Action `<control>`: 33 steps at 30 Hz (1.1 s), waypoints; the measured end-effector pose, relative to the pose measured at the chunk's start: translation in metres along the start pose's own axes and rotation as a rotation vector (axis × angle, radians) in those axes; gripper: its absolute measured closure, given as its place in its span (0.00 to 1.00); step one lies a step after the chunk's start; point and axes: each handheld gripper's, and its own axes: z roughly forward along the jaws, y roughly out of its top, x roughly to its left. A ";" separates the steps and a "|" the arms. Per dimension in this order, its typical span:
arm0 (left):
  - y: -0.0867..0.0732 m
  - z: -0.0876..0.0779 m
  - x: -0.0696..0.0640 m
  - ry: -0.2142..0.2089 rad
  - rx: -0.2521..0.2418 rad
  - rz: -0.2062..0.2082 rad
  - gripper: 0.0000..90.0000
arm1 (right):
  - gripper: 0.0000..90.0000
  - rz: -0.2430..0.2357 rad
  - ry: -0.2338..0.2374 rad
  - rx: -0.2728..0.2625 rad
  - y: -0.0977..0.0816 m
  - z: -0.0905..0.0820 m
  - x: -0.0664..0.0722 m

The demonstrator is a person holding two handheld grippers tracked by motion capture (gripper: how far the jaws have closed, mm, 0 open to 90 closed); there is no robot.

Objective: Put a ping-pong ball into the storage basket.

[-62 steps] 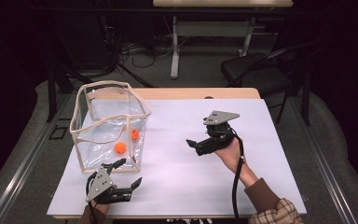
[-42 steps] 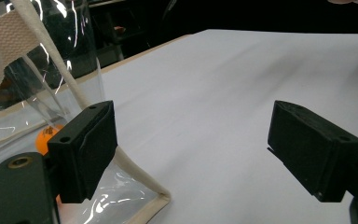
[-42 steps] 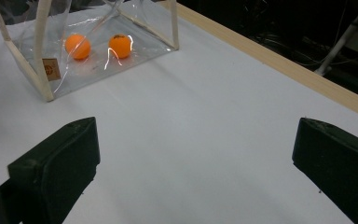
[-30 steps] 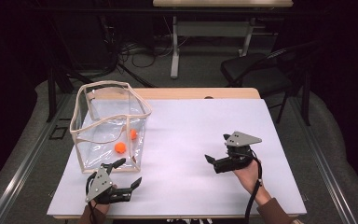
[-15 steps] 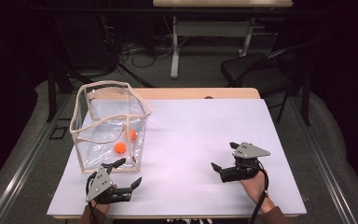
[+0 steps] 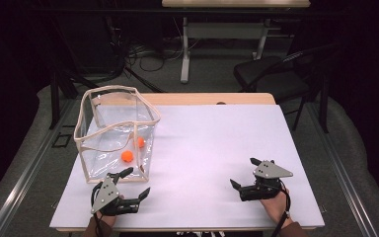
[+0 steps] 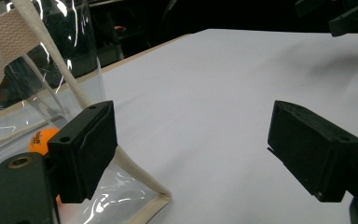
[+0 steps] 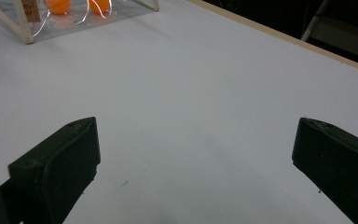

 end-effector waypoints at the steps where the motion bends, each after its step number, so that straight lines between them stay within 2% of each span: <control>1: 0.000 0.000 0.000 -0.002 0.000 0.001 0.17 | 0.00 -0.001 0.004 0.002 -0.002 -0.001 0.001; 7: 0.000 0.000 0.000 -0.002 -0.001 -0.003 0.17 | 0.00 -0.022 -0.014 -0.014 -0.016 -0.010 0.007; 17: 0.000 0.000 -0.001 -0.003 0.009 0.001 0.17 | 0.00 -0.054 -0.043 -0.033 -0.027 -0.023 0.014; 25: -0.001 0.000 -0.001 -0.015 0.013 -0.004 0.17 | 0.00 -0.052 -0.056 -0.034 -0.032 -0.027 0.019; 33: -0.001 0.002 -0.001 -0.024 0.021 -0.005 0.17 | 0.00 -0.071 -0.059 -0.038 -0.032 -0.028 0.021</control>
